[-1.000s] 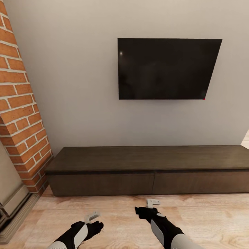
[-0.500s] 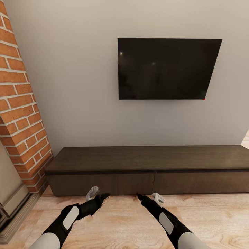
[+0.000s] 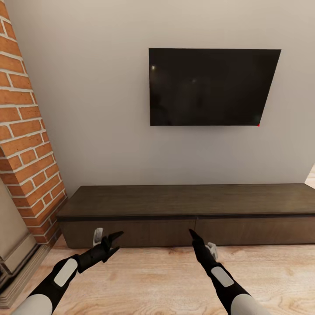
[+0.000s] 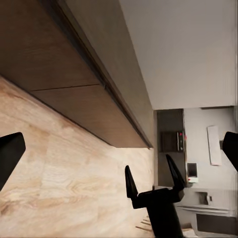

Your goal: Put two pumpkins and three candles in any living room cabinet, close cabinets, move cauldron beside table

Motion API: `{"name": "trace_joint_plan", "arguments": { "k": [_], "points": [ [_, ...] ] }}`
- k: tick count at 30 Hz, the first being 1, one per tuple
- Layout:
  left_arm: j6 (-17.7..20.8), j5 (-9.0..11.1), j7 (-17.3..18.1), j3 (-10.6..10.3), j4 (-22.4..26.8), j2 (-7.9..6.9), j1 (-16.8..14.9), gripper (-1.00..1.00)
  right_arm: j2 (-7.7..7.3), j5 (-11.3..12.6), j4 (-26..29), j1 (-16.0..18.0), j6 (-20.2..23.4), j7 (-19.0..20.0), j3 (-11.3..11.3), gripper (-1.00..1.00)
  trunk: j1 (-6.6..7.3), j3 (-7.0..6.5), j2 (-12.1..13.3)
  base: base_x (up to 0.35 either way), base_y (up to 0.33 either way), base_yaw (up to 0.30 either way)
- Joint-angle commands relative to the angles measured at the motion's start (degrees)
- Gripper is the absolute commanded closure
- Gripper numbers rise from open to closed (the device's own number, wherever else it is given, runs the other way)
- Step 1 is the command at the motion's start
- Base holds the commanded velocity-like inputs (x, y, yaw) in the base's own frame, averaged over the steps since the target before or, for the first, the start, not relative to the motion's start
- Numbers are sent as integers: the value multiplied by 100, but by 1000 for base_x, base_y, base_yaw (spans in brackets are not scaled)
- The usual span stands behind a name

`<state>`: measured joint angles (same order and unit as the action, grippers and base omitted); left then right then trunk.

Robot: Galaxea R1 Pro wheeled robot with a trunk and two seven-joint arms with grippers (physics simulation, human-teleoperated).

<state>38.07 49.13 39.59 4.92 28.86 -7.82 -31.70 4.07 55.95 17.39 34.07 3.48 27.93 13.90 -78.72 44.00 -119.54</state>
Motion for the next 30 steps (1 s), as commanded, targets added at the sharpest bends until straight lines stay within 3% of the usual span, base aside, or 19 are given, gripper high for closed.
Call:
{"name": "trace_joint_plan", "arguments": {
  "k": [1, 6, 11, 19, 27, 30],
  "points": [
    [39, 18, 23, 12, -2, -1, -3, -100, 1, 79, -9, 3, 51, 27, 21, -100, 1, 6, -2, 0, 0, 0],
    [192, 41, 126, 23, 4, -16, -3, -100, -2, 282, -49, 3, 154, 80, 53, -100, 1, 6, -2, 0, 0, 0],
    [292, 44, 317, 34, 6, -26, -3, -100, -18, 979, -54, 3, 350, 122, 45, -100, 1, 6, -2, 0, 0, 0],
    [316, 34, 914, 28, 6, -42, 7, -100, -9, 1108, -20, 3, 487, 298, 50, -100, -131, 113, -243, 0, 0, 0],
    [612, -13, 1630, 6, 7, -140, 16, -100, -4, 1119, 3, 3, 637, 1307, 36, -100, -307, 257, -564, 0, 0, 0],
    [669, -16, 1734, -11, 7, -222, 19, -100, -16, 1116, 5, 3, 1182, 1854, 21, -100, -372, 311, -684, 0, 0, 0]
  ]
}}
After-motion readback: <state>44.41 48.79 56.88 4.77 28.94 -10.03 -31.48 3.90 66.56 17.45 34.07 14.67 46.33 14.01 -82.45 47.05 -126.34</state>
